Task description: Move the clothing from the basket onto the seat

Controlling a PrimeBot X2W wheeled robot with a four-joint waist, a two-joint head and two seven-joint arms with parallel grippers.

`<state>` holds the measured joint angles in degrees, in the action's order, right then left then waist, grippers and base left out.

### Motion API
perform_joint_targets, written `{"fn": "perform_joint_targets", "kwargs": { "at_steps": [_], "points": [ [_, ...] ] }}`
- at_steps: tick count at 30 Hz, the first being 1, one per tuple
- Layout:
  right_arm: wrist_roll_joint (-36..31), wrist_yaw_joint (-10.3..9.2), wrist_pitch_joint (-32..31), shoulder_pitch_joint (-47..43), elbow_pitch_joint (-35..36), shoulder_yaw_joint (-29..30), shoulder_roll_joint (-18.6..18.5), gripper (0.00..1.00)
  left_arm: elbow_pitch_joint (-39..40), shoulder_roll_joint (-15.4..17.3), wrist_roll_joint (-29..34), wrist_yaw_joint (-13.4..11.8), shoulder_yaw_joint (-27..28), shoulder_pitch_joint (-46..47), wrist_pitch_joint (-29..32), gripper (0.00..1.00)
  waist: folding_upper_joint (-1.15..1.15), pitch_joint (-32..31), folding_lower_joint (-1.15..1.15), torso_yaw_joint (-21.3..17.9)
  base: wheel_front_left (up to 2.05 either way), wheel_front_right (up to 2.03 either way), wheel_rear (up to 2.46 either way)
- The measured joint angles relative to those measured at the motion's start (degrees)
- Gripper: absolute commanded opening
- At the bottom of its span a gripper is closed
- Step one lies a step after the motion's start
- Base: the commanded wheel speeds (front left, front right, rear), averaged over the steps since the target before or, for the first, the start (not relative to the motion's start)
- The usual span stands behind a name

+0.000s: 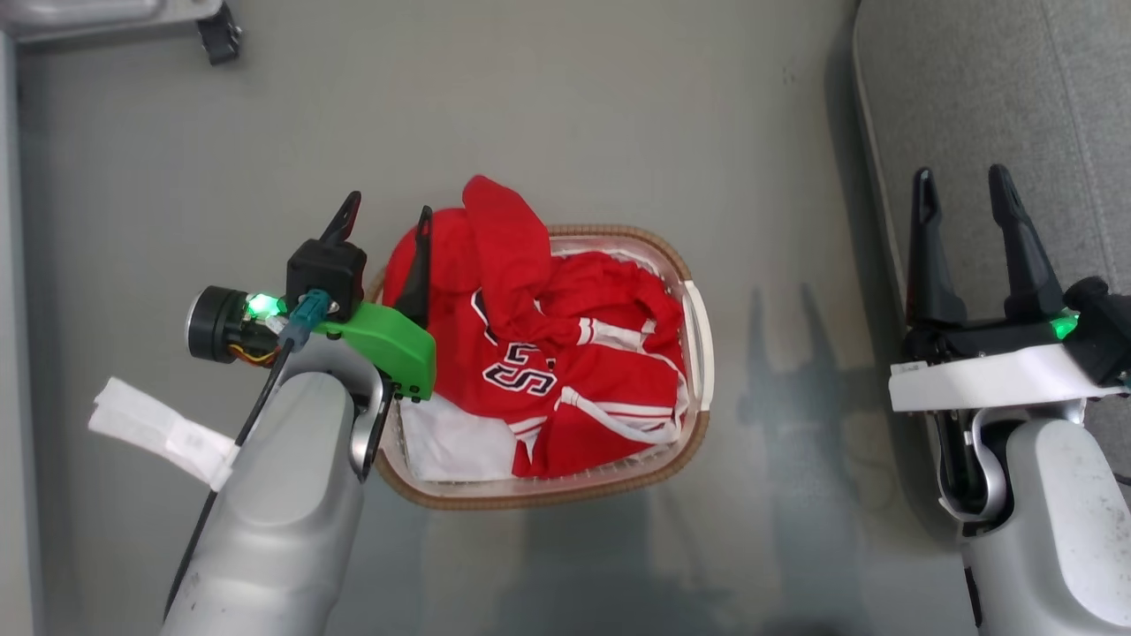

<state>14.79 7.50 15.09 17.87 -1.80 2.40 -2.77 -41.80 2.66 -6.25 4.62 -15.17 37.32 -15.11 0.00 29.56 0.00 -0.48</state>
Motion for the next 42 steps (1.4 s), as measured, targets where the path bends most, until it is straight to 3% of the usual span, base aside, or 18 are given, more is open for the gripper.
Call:
{"fn": "perform_joint_targets", "kwargs": {
  "at_steps": [8,15,26,37,38,40,41,42],
  "points": [
    [1.6,0.0,0.0,3.9,-0.4,-1.6,0.0,1.0,-11.0,0.0,-0.3,0.4,-2.9,5.6,0.0,1.0,0.0,9.2,-0.01,-2.8,0.0,0.0,0.0],
    [3.0,0.0,0.0,5.8,-0.5,-3.1,0.0,1.0,-16.9,0.0,-1.1,0.1,-6.3,8.2,1.0,1.0,0.0,13.5,-0.01,-6.4,0.0,0.0,0.0],
    [4.8,0.0,0.0,6.3,-0.4,-4.6,0.0,1.0,-23.8,1.4,-3.5,-4.0,-4.7,11.8,1.4,1.0,0.0,16.6,0.0,-10.9,0.0,0.0,0.0],
    [5.5,0.0,0.0,6.3,-0.8,-5.9,0.0,1.0,-27.0,1.7,-3.8,-4.4,-5.5,13.8,0.9,1.0,0.0,17.1,0.0,-12.5,0.0,0.0,0.0],
    [5.5,0.0,0.0,6.3,-0.9,-5.9,0.0,1.0,-27.1,1.6,-3.8,-4.4,-5.7,14.0,0.9,0.91,0.0,17.0,0.0,-12.5,0.0,0.0,0.0],
    [5.5,0.0,0.0,6.3,-1.1,-6.1,0.0,1.0,-27.4,1.5,-3.8,-4.3,-6.1,14.1,0.9,0.48,0.0,16.7,0.0,-12.6,0.0,0.0,0.0],
    [5.5,0.0,0.0,6.3,-1.2,-6.1,0.0,1.0,-27.7,1.4,-3.8,-4.2,-6.2,14.2,0.8,0.36,0.0,16.6,0.0,-12.6,0.0,0.0,0.0],
    [5.5,0.0,0.0,6.3,-1.2,-6.1,0.0,1.0,-27.8,1.4,-3.8,-4.1,-6.5,14.2,0.8,0.0,0.0,16.4,0.0,-12.6,0.0,0.0,0.0]
  ]
}}
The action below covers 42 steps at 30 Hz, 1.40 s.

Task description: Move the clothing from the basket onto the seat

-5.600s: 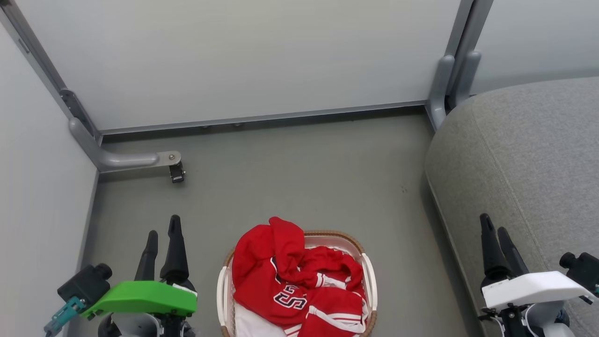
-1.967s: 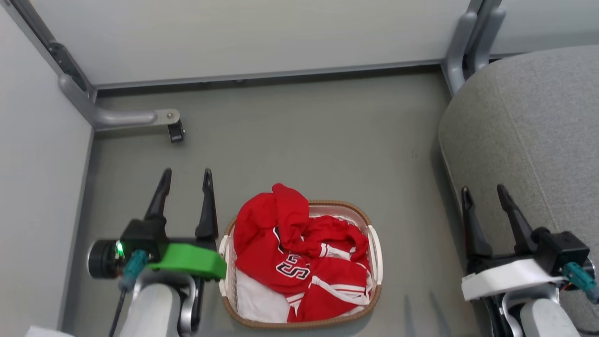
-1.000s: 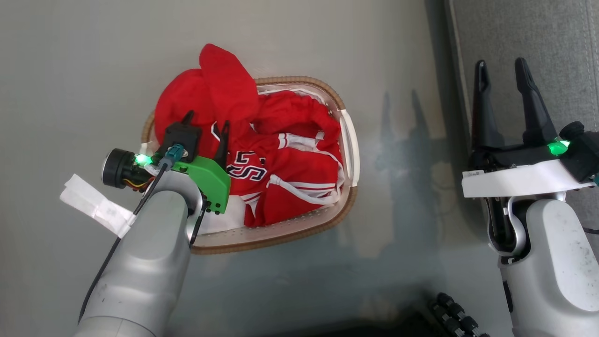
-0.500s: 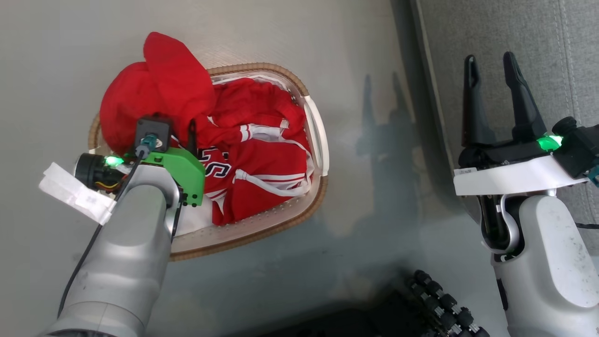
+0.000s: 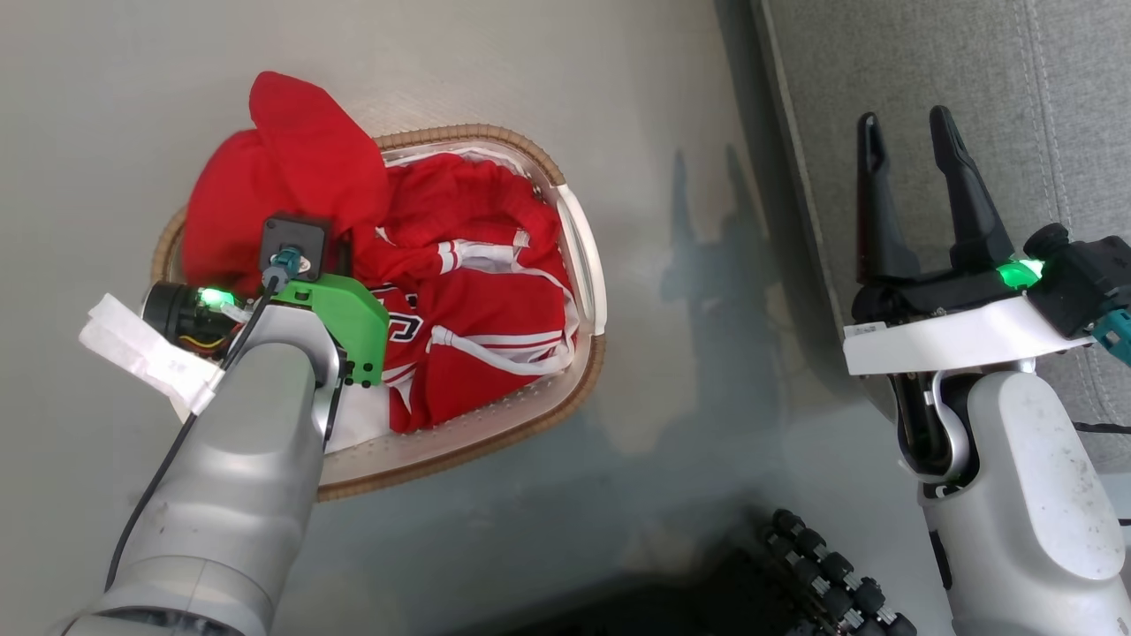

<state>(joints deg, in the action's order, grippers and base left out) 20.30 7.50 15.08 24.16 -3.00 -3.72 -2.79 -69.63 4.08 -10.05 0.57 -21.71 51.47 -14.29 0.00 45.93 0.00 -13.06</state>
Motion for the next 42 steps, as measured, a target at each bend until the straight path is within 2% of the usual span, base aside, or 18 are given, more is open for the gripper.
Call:
{"fn": "perform_joint_targets", "kwargs": {
  "at_steps": [11,16,23,27,35,40,42],
  "points": [
    [-1.3,0.0,0.0,-0.4,-1.7,1.2,0.0,1.0,1.9,-0.8,-0.9,1.2,-1.2,-2.7,-0.7,0.0,0.0,-3.7,0.0,1.7,0.0,0.0,0.0],
    [-2.6,0.0,0.0,-1.8,-3.1,1.7,0.0,1.0,7.6,-0.3,0.1,2.1,-2.6,-6.3,-0.7,0.0,0.0,-6.8,0.0,3.1,0.0,0.0,0.0],
    [-4.7,0.0,0.0,-5.5,-4.7,3.2,0.1,1.0,17.0,1.0,0.6,4.6,-4.1,-11.7,-0.7,0.0,0.0,-13.4,0.0,5.3,0.0,0.0,0.0],
    [-5.5,0.0,0.0,-8.6,-6.1,3.8,0.0,1.0,21.8,2.3,0.7,5.8,-5.1,-13.4,-0.8,0.0,0.0,-18.4,0.0,6.5,0.0,0.0,0.0],
    [-6.6,0.0,0.0,-14.3,-8.3,3.9,0.0,1.0,27.5,6.1,1.1,6.7,-11.9,-12.9,-0.8,0.0,0.0,-28.8,0.01,8.8,0.0,0.0,0.0],
    [-7.5,0.0,0.0,-14.9,-7.9,2.1,0.0,1.0,33.0,8.2,-3.5,6.8,-17.7,-9.1,2.0,0.0,0.0,-34.4,0.01,9.7,0.0,0.0,0.0],
    [-8.7,0.0,0.0,-14.9,-7.5,1.0,0.0,1.0,36.1,10.1,-5.5,6.8,-19.8,-6.6,3.8,0.0,0.0,-36.8,0.01,10.2,0.0,0.0,0.0]
  ]
}}
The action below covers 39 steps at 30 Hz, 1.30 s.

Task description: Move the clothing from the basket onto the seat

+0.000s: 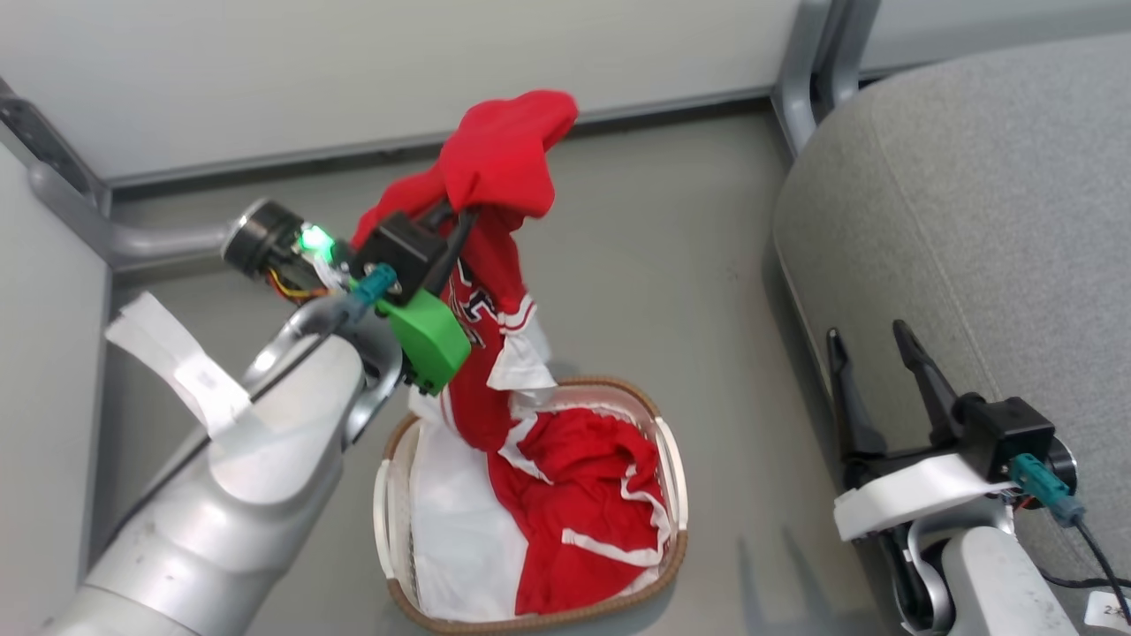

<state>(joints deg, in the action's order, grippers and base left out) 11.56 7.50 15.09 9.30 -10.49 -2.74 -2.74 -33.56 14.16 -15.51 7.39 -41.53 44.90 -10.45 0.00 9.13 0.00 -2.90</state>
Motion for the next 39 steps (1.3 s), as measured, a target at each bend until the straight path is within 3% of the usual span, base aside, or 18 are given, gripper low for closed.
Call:
{"fn": "perform_joint_targets", "kwargs": {
  "at_steps": [8,17,25,35,36,37,38,39],
  "points": [
    [-0.5,0.0,0.0,3.8,0.0,-10.8,0.0,1.0,6.9,2.9,-4.7,0.0,-1.4,5.9,4.2,0.0,0.0,-5.6,0.0,1.3,0.0,0.0,0.0],
    [1.2,0.01,0.0,14.7,-5.9,-25.2,0.0,1.0,9.6,-0.6,-6.0,-0.4,-2.0,8.2,6.3,0.0,0.0,-7.6,0.0,2.9,0.0,0.0,0.0],
    [0.8,0.01,-1.3,24.5,-18.2,-27.9,-0.1,1.0,11.0,-4.5,-6.5,-1.3,-3.7,9.1,8.7,0.0,0.0,-8.6,0.0,4.9,0.0,0.0,0.0],
    [2.6,0.02,-1.7,30.1,-23.8,-31.0,0.0,1.0,15.8,-7.0,-8.8,-2.1,-5.1,8.5,11.3,0.0,0.0,-9.4,0.0,7.2,0.0,0.0,0.0],
    [2.6,0.02,-1.7,30.2,-24.1,-30.7,0.0,0.87,16.2,-7.1,-9.0,-2.3,-5.2,8.1,11.5,0.0,0.0,-9.4,0.0,7.3,0.0,0.0,0.0],
    [2.5,0.02,-1.7,30.3,-24.5,-30.6,0.0,0.39,16.6,-7.2,-9.2,-2.4,-5.3,7.7,11.7,0.0,0.0,-9.5,0.0,7.4,0.0,0.0,0.0],
    [2.1,0.02,-2.0,30.4,-24.8,-30.7,0.0,0.0,16.9,-7.2,-9.2,-2.5,-5.5,7.3,11.8,0.0,0.0,-9.6,0.0,7.6,0.0,0.0,0.0],
    [2.0,0.02,-2.0,30.5,-25.0,-30.6,-0.1,0.0,17.2,-7.2,-9.3,-2.6,-5.5,7.2,11.9,0.0,0.0,-9.6,0.0,7.7,0.0,0.0,0.0]
  ]
}}
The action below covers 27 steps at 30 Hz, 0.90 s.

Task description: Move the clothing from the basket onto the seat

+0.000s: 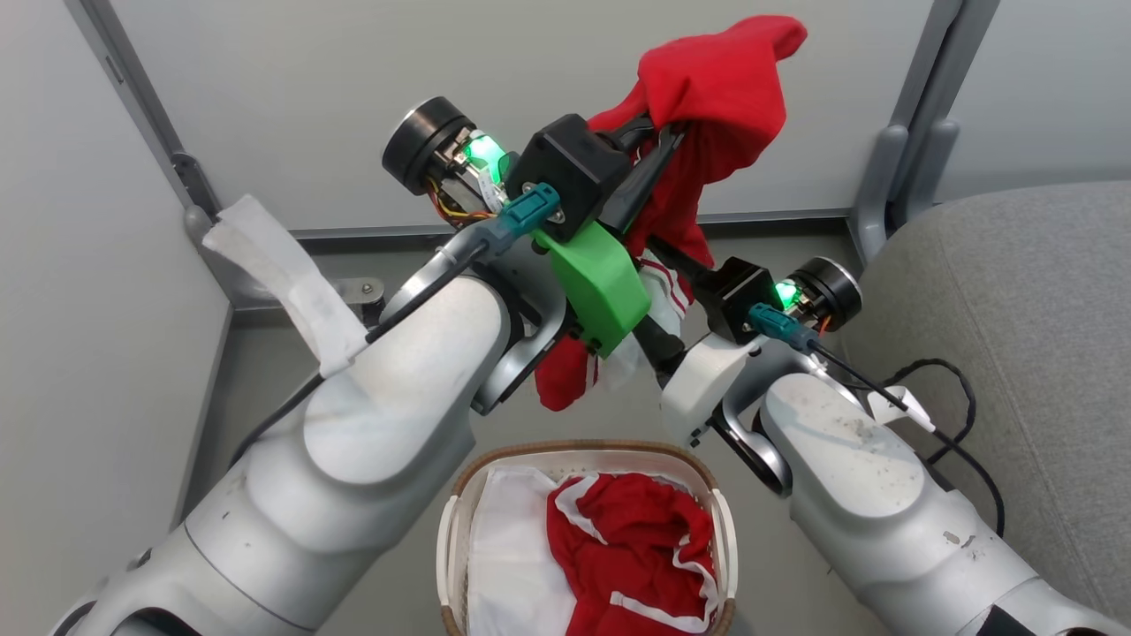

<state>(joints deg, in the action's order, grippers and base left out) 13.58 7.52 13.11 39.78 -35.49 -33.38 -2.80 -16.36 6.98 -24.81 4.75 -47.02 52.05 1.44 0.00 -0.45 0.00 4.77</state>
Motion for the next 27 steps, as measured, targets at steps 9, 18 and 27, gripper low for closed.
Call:
{"fn": "perform_joint_targets", "kwargs": {
  "at_steps": [9,18,27],
  "points": [
    [0.2,0.0,0.5,-0.1,0.1,0.8,0.0,0.0,0.9,4.8,-1.9,-2.3,3.0,-3.0,0.0,0.0,0.0,0.1,0.0,-0.4,0.0,0.0,0.0],
    [0.1,0.0,1.3,-1.9,2.8,3.1,0.0,0.0,0.1,8.9,-5.0,-4.3,6.9,-7.3,-1.3,0.97,0.0,0.3,0.0,-1.6,0.0,0.0,0.0],
    [-0.6,0.0,1.6,-3.2,5.9,7.5,0.0,0.0,-1.2,9.9,-7.4,-4.4,7.0,-15.4,-5.8,1.0,0.0,0.8,0.0,-2.8,0.0,0.0,0.0]
  ]
}}
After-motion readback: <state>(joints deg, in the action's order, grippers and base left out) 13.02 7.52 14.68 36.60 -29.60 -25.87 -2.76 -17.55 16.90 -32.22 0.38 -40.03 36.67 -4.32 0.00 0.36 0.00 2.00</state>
